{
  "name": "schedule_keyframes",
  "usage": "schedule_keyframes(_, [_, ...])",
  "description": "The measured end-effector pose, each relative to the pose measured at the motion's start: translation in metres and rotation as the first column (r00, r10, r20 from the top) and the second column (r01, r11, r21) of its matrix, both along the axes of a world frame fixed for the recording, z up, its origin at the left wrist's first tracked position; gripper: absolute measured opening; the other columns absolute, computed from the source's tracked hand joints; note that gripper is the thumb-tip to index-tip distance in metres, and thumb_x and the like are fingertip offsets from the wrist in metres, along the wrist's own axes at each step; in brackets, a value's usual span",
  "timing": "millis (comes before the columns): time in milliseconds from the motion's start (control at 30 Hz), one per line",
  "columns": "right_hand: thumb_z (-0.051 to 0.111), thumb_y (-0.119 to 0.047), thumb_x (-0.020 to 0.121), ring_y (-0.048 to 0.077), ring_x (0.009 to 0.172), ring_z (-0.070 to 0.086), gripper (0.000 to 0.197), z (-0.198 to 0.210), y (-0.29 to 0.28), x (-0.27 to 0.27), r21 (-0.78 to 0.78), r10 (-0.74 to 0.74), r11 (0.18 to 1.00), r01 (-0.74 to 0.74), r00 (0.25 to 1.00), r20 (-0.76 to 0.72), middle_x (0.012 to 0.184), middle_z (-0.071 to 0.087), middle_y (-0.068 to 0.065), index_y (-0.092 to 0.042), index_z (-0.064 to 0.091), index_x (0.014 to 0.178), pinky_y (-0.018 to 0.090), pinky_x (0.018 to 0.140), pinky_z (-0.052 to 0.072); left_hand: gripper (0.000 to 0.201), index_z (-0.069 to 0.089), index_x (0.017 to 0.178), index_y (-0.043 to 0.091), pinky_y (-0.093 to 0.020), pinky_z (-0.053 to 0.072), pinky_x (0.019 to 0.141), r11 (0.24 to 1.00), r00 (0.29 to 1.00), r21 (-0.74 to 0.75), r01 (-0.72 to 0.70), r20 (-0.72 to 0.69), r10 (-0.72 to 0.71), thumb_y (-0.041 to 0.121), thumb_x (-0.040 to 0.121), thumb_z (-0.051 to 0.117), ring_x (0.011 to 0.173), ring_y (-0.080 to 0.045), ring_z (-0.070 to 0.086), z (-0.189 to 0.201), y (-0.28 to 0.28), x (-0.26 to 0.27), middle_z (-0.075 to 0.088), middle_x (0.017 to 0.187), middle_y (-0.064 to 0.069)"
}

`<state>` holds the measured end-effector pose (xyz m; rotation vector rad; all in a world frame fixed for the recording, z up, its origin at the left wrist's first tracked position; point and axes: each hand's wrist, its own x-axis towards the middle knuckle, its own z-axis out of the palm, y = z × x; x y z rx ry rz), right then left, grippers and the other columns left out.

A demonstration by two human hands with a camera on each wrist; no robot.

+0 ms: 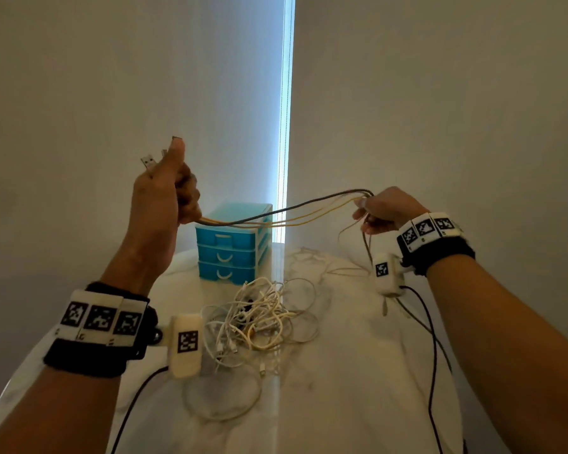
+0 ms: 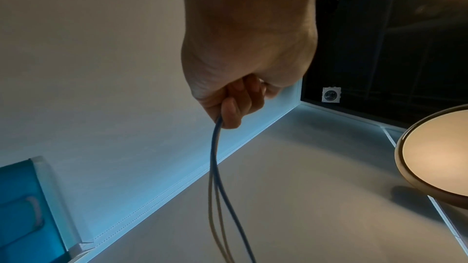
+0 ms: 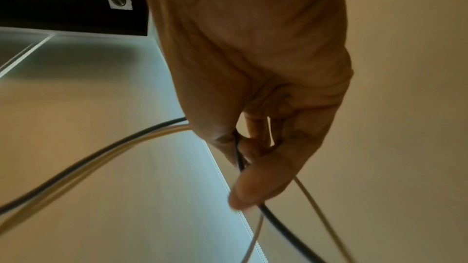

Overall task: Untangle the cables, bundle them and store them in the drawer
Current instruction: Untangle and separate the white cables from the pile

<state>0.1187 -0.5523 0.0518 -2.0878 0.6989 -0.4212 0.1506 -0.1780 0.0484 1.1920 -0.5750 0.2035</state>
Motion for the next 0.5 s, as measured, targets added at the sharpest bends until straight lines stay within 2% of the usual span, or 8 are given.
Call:
schedule_keyframes(100, [0.074, -0.017, 0.102, 0.030, 0.076, 0.080, 0.027, 0.009, -0.005, 0.001, 0.183, -0.076, 0.982, 0.039, 0.977, 0.201, 0.093, 0.077, 0.020, 0.010, 0.075, 0.097, 0.036, 0.080, 0.068, 0.054, 0.033, 0.063, 0.028, -0.029, 0.022, 0.051, 1.000, 1.000, -0.018, -0.019, -0.007, 0.019, 0.049, 0.109, 0.051, 0.054, -0.015, 0.019, 0.001, 0.003, 0.001, 0.025, 0.056, 0.006])
schedule_keyframes(167, [0.080, -0.014, 0.096, 0.030, 0.085, 0.082, 0.021, 0.012, -0.015, 0.001, 0.195, -0.113, 0.979, 0.065, 0.962, 0.248, 0.095, 0.080, 0.021, 0.007, 0.075, 0.095, 0.037, 0.089, 0.065, 0.053, 0.034, 0.064, 0.028, -0.031, 0.024, 0.053, 0.998, 0.999, -0.048, -0.038, 0.004, 0.038, 0.048, 0.110, 0.049, 0.054, -0.016, 0.021, 0.005, 0.008, 0.000, 0.026, 0.056, 0.005])
schedule_keyframes(233, [0.084, -0.015, 0.092, 0.029, 0.090, 0.082, 0.019, 0.011, -0.028, 0.003, 0.171, -0.128, 0.982, 0.083, 0.953, 0.274, 0.100, 0.081, 0.020, 0.002, 0.073, 0.090, 0.038, 0.090, 0.065, 0.052, 0.036, 0.064, 0.028, -0.031, 0.026, 0.053, 0.995, 0.996, -0.063, -0.079, 0.036, 0.081, 0.046, 0.111, 0.048, 0.053, -0.015, 0.023, 0.010, 0.012, 0.000, 0.027, 0.056, 0.006])
schedule_keyframes(300, [0.088, -0.022, 0.089, 0.026, 0.087, 0.081, 0.026, 0.011, -0.034, 0.003, 0.128, -0.172, 0.982, 0.136, 0.925, 0.339, 0.099, 0.080, 0.017, 0.000, 0.075, 0.091, 0.035, 0.088, 0.065, 0.051, 0.037, 0.064, 0.029, -0.031, 0.028, 0.053, 0.991, 0.991, -0.079, -0.107, 0.066, 0.112, 0.046, 0.111, 0.048, 0.052, -0.015, 0.024, 0.016, 0.014, -0.001, 0.028, 0.056, 0.006])
schedule_keyframes(367, [0.085, -0.035, 0.093, 0.025, 0.087, 0.077, 0.031, 0.015, -0.033, -0.003, -0.002, -0.263, 0.955, 0.295, 0.854, 0.449, 0.098, 0.077, 0.013, -0.004, 0.077, 0.094, 0.029, 0.086, 0.060, 0.051, 0.037, 0.064, 0.029, -0.031, 0.028, 0.052, 0.989, 0.989, -0.090, -0.118, 0.083, 0.125, 0.047, 0.111, 0.048, 0.052, -0.015, 0.024, 0.020, 0.012, -0.001, 0.028, 0.055, 0.007])
schedule_keyframes(433, [0.075, -0.038, 0.100, 0.033, 0.102, 0.072, 0.032, 0.019, -0.036, -0.008, -0.129, -0.327, 0.869, 0.477, 0.751, 0.574, 0.113, 0.074, 0.018, -0.007, 0.076, 0.107, 0.037, 0.090, 0.058, 0.052, 0.038, 0.063, 0.029, -0.029, 0.030, 0.051, 0.987, 0.984, -0.064, -0.145, 0.099, 0.151, 0.048, 0.111, 0.048, 0.050, -0.014, 0.026, 0.019, 0.006, -0.002, 0.030, 0.054, 0.008])
schedule_keyframes(467, [0.071, -0.037, 0.103, 0.037, 0.105, 0.070, 0.034, 0.018, -0.043, -0.009, -0.188, -0.329, 0.838, 0.512, 0.750, 0.574, 0.118, 0.072, 0.021, -0.004, 0.073, 0.111, 0.042, 0.090, 0.058, 0.053, 0.039, 0.063, 0.029, -0.028, 0.031, 0.050, 0.986, 0.980, -0.036, -0.166, 0.105, 0.169, 0.049, 0.111, 0.048, 0.050, -0.014, 0.027, 0.017, 0.003, -0.002, 0.031, 0.053, 0.009])
schedule_keyframes(500, [0.068, -0.036, 0.105, 0.042, 0.104, 0.069, 0.036, 0.015, -0.047, -0.011, -0.262, -0.338, 0.818, 0.513, 0.796, 0.501, 0.119, 0.070, 0.024, -0.001, 0.070, 0.113, 0.046, 0.087, 0.058, 0.053, 0.039, 0.063, 0.028, -0.027, 0.032, 0.050, 0.984, 0.978, 0.000, -0.180, 0.103, 0.179, 0.049, 0.111, 0.048, 0.050, -0.013, 0.028, 0.014, -0.001, -0.002, 0.033, 0.053, 0.008])
